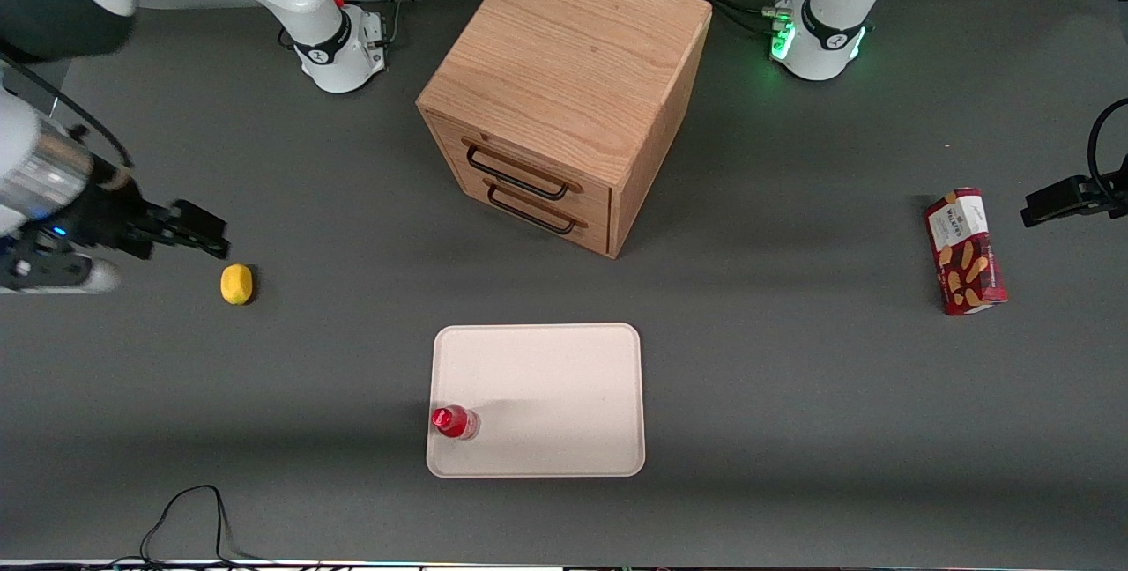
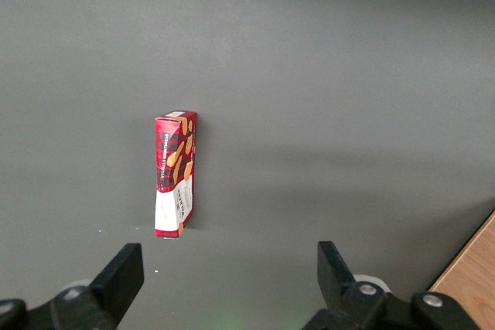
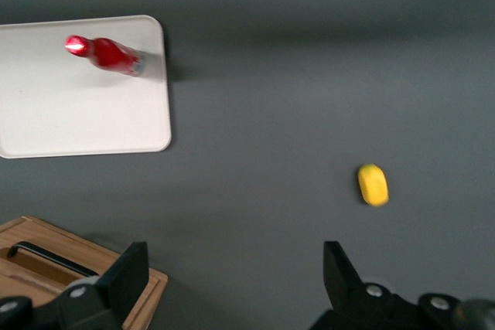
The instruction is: Place coke bottle on tray
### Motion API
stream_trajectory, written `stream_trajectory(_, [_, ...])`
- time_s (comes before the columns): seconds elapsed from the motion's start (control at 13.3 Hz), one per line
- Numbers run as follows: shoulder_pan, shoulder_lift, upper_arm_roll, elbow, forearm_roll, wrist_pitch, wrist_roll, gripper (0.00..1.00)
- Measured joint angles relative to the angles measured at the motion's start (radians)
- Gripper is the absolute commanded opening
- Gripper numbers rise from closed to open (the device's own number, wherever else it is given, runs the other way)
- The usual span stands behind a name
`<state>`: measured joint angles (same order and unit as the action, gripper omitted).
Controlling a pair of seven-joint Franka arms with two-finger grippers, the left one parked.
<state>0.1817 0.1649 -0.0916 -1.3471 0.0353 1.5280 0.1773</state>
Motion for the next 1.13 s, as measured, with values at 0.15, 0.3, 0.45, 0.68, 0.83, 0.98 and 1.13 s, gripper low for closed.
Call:
stream_trajectory(0.15, [-0.055, -0.082, 0.017, -0.094, 0.0, 0.02, -0.02, 1.0])
stream_trajectory(0.3, [-0.088, -0.124, 0.019, -0.166, 0.0, 0.082, -0.075, 1.0])
stream_trajectory(0.45, [-0.103, -0.138, 0.017, -0.212, 0.0, 0.12, -0.097, 1.0])
stream_trajectory(0.68, [-0.104, -0.139, 0.005, -0.222, 0.0, 0.137, -0.102, 1.0])
stream_trajectory(0.83, [-0.104, -0.14, 0.002, -0.214, -0.001, 0.144, -0.151, 1.0])
stream_trajectory(0.98, [-0.104, -0.14, -0.016, -0.207, -0.001, 0.144, -0.206, 1.0])
stream_trajectory(1.13, [-0.109, -0.14, -0.025, -0.207, -0.001, 0.138, -0.221, 1.0])
